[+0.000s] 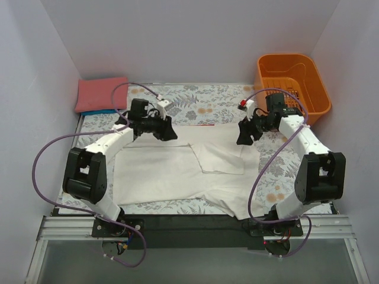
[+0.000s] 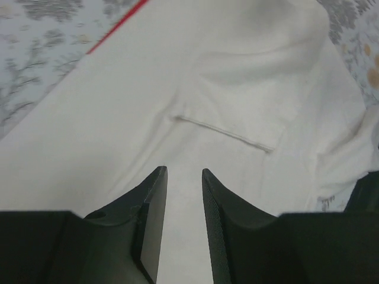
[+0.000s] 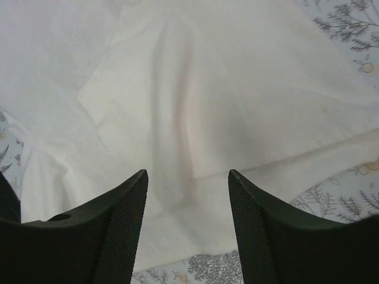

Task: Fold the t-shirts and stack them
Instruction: Fold the tshirt

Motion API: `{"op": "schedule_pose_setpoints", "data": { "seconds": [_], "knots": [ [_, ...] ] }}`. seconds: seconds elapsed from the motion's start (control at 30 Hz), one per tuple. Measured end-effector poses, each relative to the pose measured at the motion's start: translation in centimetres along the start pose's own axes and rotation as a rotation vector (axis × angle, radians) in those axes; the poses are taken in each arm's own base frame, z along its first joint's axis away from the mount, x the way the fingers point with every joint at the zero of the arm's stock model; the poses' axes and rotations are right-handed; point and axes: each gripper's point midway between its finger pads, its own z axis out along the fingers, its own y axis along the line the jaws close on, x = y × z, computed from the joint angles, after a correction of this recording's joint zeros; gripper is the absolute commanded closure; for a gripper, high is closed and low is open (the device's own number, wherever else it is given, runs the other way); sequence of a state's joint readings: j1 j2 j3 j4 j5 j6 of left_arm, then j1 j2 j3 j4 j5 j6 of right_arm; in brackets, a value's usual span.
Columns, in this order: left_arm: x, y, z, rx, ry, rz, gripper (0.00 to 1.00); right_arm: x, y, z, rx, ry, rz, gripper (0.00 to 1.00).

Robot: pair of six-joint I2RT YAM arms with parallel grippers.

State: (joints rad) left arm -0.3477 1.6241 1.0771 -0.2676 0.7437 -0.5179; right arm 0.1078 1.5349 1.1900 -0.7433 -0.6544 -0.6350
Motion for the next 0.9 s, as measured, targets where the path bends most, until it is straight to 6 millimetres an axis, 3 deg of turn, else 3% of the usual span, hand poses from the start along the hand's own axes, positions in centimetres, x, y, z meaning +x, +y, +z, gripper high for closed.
{"op": "schedule_pose_setpoints", "data": {
  "seconds": [0.13,0.27,0.37,0.47,0.63,0.73,0.9],
  "knots": [
    [-2.1,6.2,-4.4,-0.197,-0.051,-0.079,0.75,-1.8,-2.9,1.6,0.055,0.004,0.007,0.43],
    [-1.1,11.1,-7.3,-0.351,-0.003,-0.181,0.79,-1.3,-5.3,4.7,0.1,0.074,0.032,0.45],
    [1.1,14.7,-8.2,-0.428,0.069,-0.278,0.78,-0.8,-7.3,6.8,0.141,0.129,0.033,0.46],
    [4.9,17.5,-9.1,-0.503,0.156,-0.381,0.78,-0.2,-8.8,8.2,0.182,0.178,0.023,0.47],
    [10.5,20.4,-10.8,-0.606,0.297,-0.494,0.78,0.9,-11.9,9.2,0.27,0.248,0.018,0.48],
    [10.4,21.7,-10.9,-0.631,0.32,-0.492,0.78,1.5,-13.7,9.8,0.317,0.29,0.015,0.49],
    [8.2,25.2,-9.9,-0.646,0.321,-0.471,0.79,-0.3,-17.0,10.2,0.396,0.287,-0.011,0.49]
  ]
}}
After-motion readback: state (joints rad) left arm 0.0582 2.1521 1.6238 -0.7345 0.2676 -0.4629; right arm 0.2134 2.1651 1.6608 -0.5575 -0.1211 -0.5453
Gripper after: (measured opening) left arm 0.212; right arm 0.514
